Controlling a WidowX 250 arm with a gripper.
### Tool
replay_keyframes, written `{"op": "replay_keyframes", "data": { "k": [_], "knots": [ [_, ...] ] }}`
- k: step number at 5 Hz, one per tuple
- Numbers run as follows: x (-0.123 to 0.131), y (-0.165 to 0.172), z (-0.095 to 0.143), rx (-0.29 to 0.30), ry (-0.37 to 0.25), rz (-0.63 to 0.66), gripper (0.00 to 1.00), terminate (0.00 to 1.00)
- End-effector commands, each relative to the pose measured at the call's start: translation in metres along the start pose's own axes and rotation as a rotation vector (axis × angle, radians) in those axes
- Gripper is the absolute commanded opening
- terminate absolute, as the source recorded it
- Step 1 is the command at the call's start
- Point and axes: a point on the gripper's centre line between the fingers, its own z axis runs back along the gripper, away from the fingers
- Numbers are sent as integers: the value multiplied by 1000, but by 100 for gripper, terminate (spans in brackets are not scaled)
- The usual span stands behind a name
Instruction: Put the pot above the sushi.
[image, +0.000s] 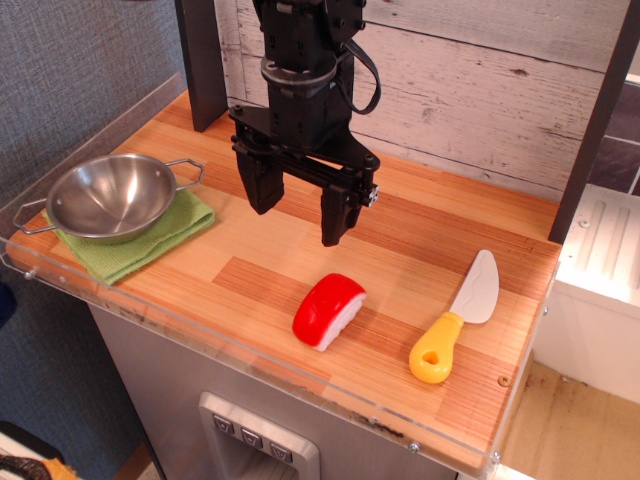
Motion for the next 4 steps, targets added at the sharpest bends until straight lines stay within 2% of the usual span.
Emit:
{"op": "replay_keyframes", "data": {
  "k": [1,3,4],
  "knots": [
    [0,0,0,0,0,0,100,0],
    [-18,67,0,30,0,200,100,0],
    [-33,104,2,80,22,282,100,0]
  ]
}}
